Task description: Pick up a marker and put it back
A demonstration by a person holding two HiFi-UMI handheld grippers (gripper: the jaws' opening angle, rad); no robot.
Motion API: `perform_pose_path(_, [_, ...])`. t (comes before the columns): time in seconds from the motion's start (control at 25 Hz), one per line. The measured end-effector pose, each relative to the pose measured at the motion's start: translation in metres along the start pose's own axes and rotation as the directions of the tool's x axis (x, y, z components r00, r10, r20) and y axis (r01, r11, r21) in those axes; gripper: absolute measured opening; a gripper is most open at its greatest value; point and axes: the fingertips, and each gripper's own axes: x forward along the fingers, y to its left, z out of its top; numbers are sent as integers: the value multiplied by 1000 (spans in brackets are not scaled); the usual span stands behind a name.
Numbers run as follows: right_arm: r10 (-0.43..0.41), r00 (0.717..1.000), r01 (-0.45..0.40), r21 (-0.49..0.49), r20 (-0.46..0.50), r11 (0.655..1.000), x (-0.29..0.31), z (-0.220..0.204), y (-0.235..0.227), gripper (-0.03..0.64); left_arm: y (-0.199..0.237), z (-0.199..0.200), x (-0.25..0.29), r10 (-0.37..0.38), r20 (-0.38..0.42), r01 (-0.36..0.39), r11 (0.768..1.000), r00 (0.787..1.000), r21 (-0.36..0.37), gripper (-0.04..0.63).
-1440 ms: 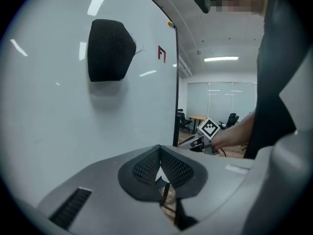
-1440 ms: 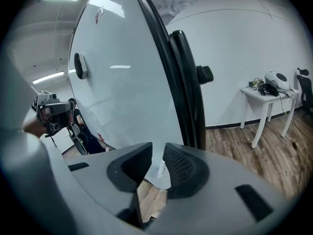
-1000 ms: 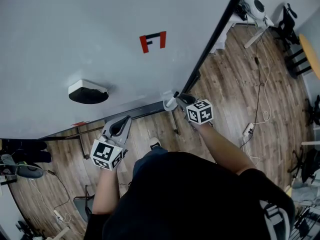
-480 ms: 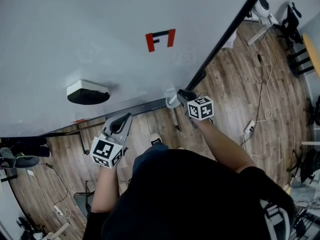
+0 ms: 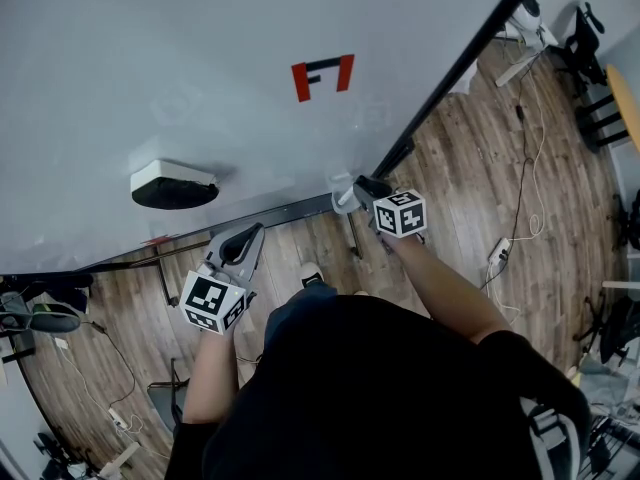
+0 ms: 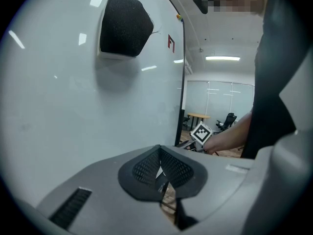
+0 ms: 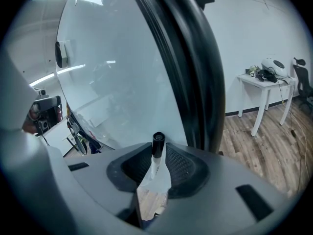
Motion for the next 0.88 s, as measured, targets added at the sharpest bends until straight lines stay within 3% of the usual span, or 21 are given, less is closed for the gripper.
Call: perform_pose_path(0.88, [-1,999,3,-69,32,998,-15,11,10,60,-8,3,-12,15,10,-15,1000,1000,12,11])
